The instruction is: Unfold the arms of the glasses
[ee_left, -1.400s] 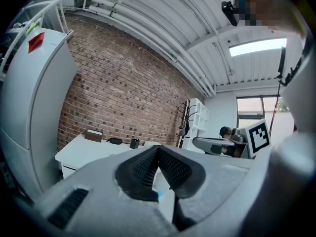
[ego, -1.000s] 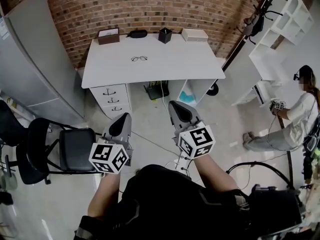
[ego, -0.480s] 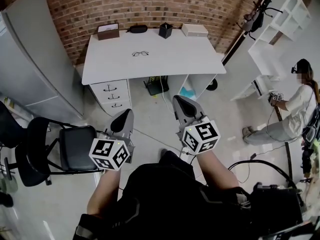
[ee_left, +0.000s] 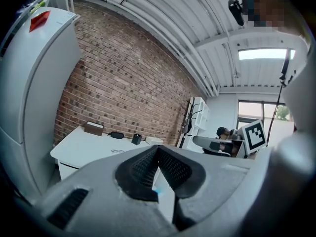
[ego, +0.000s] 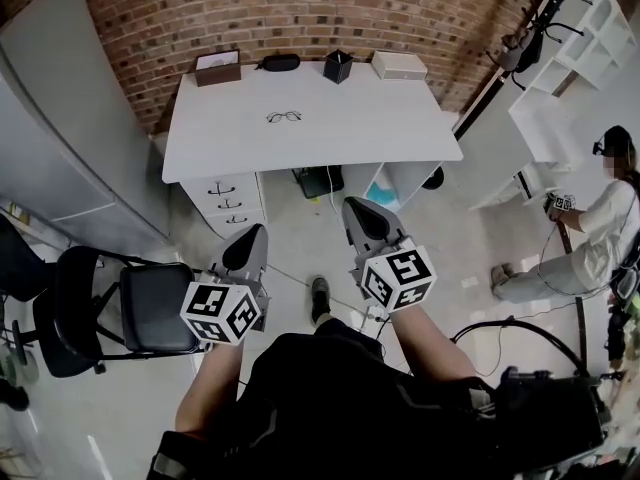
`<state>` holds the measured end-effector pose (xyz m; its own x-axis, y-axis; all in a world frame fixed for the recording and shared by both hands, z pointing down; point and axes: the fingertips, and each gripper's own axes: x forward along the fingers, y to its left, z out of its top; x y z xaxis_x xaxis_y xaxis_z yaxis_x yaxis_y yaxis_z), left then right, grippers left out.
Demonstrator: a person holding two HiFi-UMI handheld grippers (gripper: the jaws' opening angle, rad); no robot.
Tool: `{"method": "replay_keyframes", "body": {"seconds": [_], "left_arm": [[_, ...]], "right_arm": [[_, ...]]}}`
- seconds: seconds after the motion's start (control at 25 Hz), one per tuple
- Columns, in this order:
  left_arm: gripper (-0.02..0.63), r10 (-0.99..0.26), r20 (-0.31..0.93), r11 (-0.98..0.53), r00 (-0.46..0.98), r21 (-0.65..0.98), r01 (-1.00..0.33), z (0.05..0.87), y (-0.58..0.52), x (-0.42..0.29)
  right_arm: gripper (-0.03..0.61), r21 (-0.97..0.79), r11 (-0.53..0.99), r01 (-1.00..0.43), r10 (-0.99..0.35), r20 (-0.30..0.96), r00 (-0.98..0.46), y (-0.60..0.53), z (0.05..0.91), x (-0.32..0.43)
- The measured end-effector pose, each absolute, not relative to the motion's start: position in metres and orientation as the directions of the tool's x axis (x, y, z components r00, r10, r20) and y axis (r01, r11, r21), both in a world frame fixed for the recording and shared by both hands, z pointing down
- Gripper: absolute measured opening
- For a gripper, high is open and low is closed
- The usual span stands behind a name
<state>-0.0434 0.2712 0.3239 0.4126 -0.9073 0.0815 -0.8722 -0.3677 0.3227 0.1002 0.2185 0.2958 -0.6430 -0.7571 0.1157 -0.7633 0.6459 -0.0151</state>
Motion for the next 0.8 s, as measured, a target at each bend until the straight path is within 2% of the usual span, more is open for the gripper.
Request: {"method": "replay_keyframes", "body": {"seconds": [0.8], "left_arm": [[0.009, -0.928, 0.153, -0.283, 0.338, 0.296, -0.912, 0.322, 0.093, -0.028]], "right_arm": [[0.008, 0.018, 0.713, -0.701, -0.697, 0.129, -0.705, 0.038, 0.298, 0.116]]}}
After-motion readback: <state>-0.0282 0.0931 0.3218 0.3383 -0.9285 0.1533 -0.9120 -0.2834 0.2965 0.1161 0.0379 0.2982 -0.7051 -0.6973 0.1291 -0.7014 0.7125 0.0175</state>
